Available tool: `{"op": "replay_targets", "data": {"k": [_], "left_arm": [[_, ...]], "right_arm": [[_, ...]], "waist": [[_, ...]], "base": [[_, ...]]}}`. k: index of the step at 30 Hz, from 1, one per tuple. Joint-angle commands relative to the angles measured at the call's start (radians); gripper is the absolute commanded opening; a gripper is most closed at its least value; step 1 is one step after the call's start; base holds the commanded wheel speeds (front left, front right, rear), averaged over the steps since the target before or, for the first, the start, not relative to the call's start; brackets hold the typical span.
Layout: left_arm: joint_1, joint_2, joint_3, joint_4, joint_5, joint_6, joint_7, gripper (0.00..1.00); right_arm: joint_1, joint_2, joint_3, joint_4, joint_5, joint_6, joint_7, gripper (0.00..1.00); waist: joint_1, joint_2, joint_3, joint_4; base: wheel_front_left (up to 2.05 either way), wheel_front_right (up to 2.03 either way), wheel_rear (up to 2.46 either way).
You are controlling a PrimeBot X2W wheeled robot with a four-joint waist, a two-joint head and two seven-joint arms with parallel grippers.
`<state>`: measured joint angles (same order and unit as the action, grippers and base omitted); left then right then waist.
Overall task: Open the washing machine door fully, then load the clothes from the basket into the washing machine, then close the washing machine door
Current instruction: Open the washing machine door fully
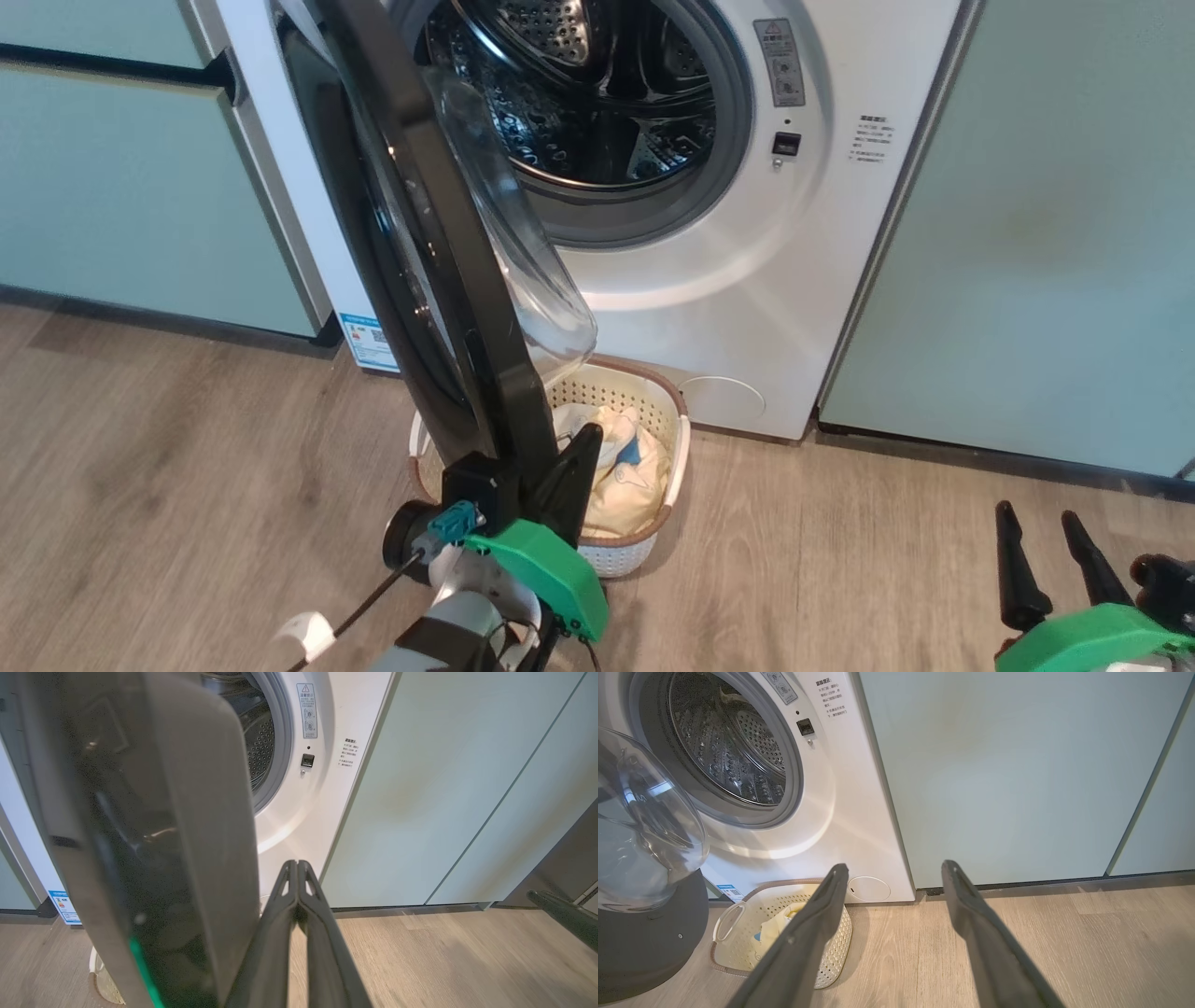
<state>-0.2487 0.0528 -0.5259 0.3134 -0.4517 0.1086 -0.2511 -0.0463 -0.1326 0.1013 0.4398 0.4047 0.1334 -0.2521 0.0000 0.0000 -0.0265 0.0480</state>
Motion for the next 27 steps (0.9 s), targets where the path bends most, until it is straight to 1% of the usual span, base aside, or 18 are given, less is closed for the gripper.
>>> {"op": "replay_targets", "data": {"k": [1,27], "left_arm": [[-0.036,0.007,0.046,-0.03,-0.002,0.005,-0.01,0.0],[0.023,0.048,0.069,-0.068,-0.012,0.029,-0.01,0.0]], "right_arm": [[-0.023,-0.013,0.017,-0.026,0.003,-0.003,-0.01,1.0],[-0.013,0.003,0.014,-0.023,0.007,-0.003,-0.01,1.0]], "waist": [[0.0,0.0,-0.001,0.006],[0.0,0.0,-0.013,0.087]], "base": [[0.0,0.0,0.0],[0.0,0.0,0.0]]}}
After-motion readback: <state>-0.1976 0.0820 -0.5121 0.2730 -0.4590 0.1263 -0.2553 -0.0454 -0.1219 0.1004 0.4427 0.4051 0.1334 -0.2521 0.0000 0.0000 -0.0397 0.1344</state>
